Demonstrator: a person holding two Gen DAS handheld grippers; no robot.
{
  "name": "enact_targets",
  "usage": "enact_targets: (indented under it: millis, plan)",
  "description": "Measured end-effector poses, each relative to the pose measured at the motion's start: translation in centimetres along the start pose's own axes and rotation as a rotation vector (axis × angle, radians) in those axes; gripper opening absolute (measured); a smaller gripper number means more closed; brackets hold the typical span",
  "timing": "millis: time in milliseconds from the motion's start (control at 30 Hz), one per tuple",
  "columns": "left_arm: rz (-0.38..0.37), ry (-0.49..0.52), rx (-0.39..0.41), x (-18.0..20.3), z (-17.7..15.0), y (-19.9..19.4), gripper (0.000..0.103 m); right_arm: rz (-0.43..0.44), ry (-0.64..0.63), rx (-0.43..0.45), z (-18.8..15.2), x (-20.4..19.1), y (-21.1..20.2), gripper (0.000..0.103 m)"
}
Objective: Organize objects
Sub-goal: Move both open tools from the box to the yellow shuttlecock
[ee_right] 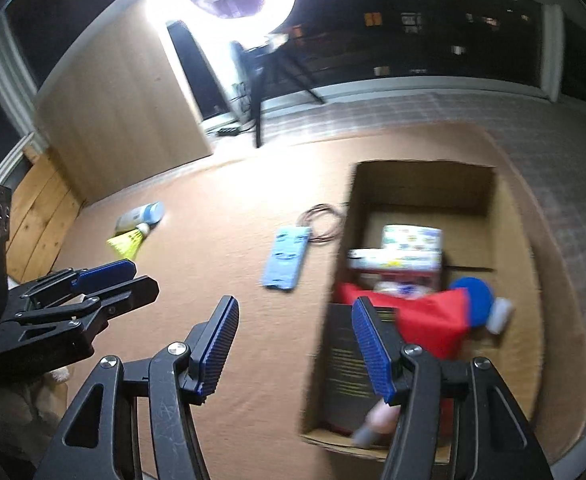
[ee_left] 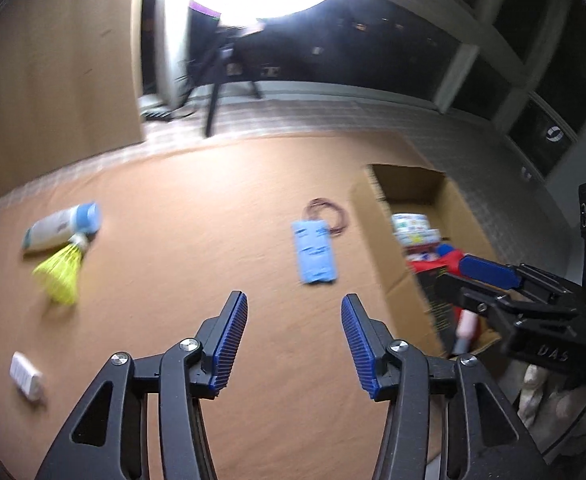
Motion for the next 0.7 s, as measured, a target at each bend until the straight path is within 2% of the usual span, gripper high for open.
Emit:
enact_targets:
  millis: [200, 433, 700]
  plan:
    - [0.05, -0.085, -0.001, -6.6, -2.3, -1.9, 0.063, 0.065, -0.041, -0.038, -0.4, -4.1, 2.0, 0.055]
    - [0.102, -0.197, -0.015, -14.4, -5.5, -3.8, 0.063, 0.072, -0.072, -0.063, -0.5, -8.3, 4.4, 0.055]
    - [0.143, -0.253, 0.004, -21.1, -6.3, -4.9, 0.063, 0.119, -0.119, -0.088, 0.3, -13.8, 7.5, 0.055]
Point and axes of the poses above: each gripper's, at about its wrist camera, not at the fingertips, and y roughly the way its jaws point, x to its right, z to its top, the point moved 6 cm from there along y, roughly the way its jaws point, and after that the axes turned 1 degree about -z, right-handed, at the moved point
